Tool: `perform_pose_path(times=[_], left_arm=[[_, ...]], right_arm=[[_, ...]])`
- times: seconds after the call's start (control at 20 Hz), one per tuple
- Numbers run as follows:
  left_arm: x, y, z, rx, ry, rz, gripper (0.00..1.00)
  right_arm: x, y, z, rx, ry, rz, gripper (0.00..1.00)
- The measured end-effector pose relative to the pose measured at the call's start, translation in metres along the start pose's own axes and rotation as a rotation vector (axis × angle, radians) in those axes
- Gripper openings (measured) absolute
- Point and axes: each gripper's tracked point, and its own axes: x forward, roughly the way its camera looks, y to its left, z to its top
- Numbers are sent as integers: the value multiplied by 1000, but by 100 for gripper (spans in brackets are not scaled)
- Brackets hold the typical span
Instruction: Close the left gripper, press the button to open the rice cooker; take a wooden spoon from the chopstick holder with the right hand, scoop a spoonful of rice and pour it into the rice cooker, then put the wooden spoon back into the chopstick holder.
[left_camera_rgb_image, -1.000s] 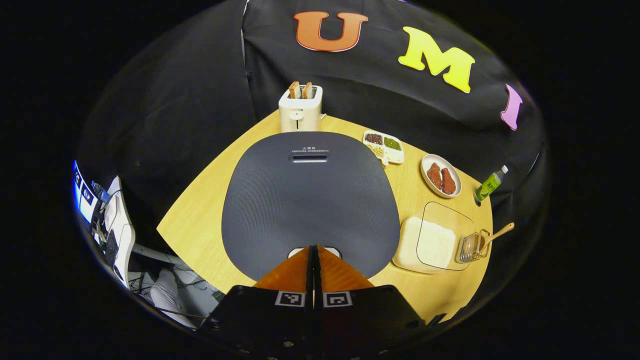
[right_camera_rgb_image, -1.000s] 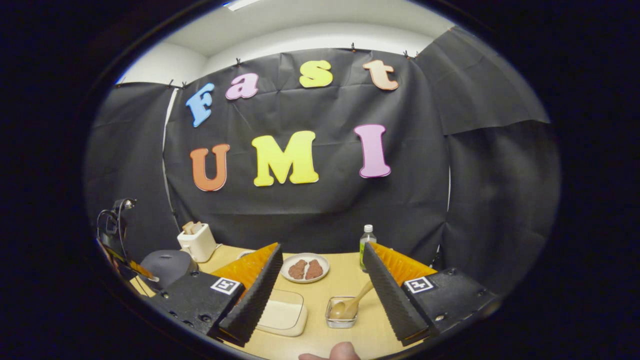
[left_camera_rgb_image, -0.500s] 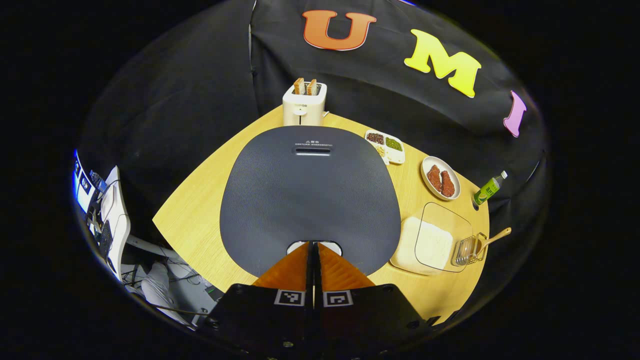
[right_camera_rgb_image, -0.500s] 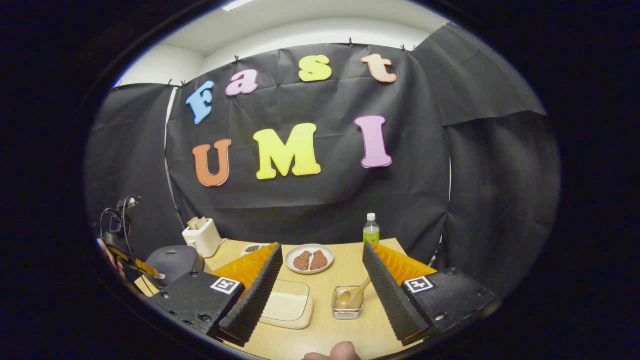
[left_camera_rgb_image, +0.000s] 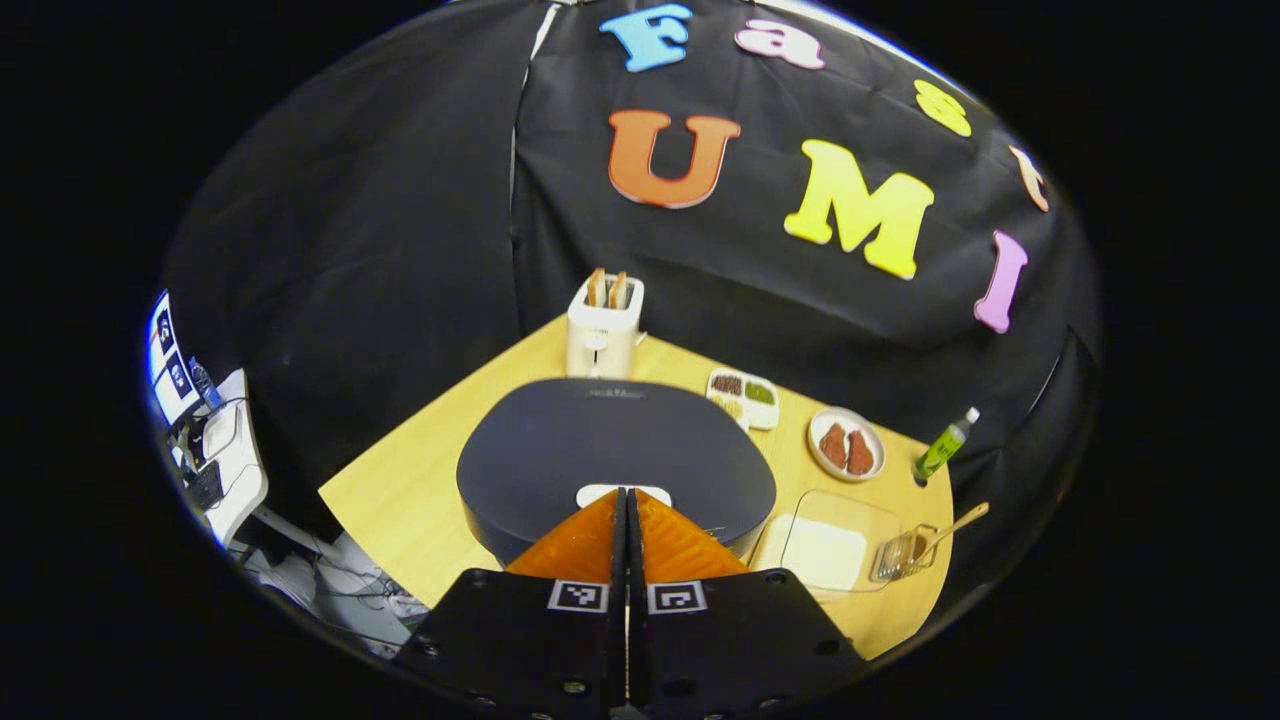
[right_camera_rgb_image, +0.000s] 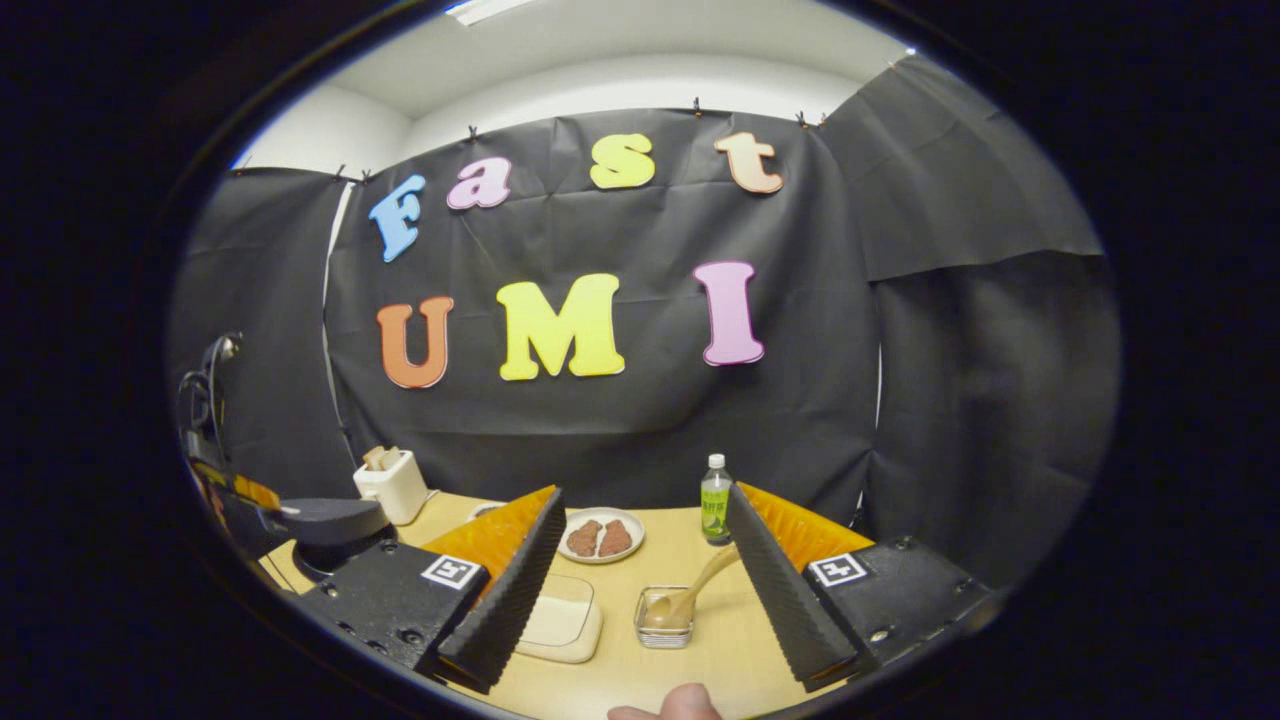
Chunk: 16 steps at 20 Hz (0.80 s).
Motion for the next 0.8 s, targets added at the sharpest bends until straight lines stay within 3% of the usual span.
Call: perform_pose_path(times=[0.1,0.15,0.2,0.25,0.3,0.45,0.6,0.65,0.7,0.75,0.8], left_arm=[[-9,-6,34,26,-108,-17,1],[-14,-8,45,28,-149,-25,10],[-22,-15,61,24,-189,-45,1],[-28,-23,72,20,-227,-70,6],[-35,-28,82,19,-262,-91,5],[-46,-34,97,61,-370,-85,90],[-77,-52,88,117,-439,-105,84],[-86,-56,83,133,-448,-102,100],[-96,-61,76,141,-455,-109,83],[-106,-68,70,142,-462,-126,84],[-116,-75,66,142,-473,-141,94]], right_arm=[[-2,-3,0,10,5,-8,100],[-3,-4,1,18,5,-11,100],[-3,-5,3,23,3,-14,100],[-4,-7,5,24,0,-16,100],[-4,-8,6,22,0,-17,100],[-3,-10,3,9,14,-9,100],[-2,-18,-5,1,35,-9,100],[-2,-19,-10,-2,47,-4,100],[0,-18,-16,-6,59,12,100],[3,-16,-24,-15,80,28,100],[5,-18,-32,-23,99,38,100]])
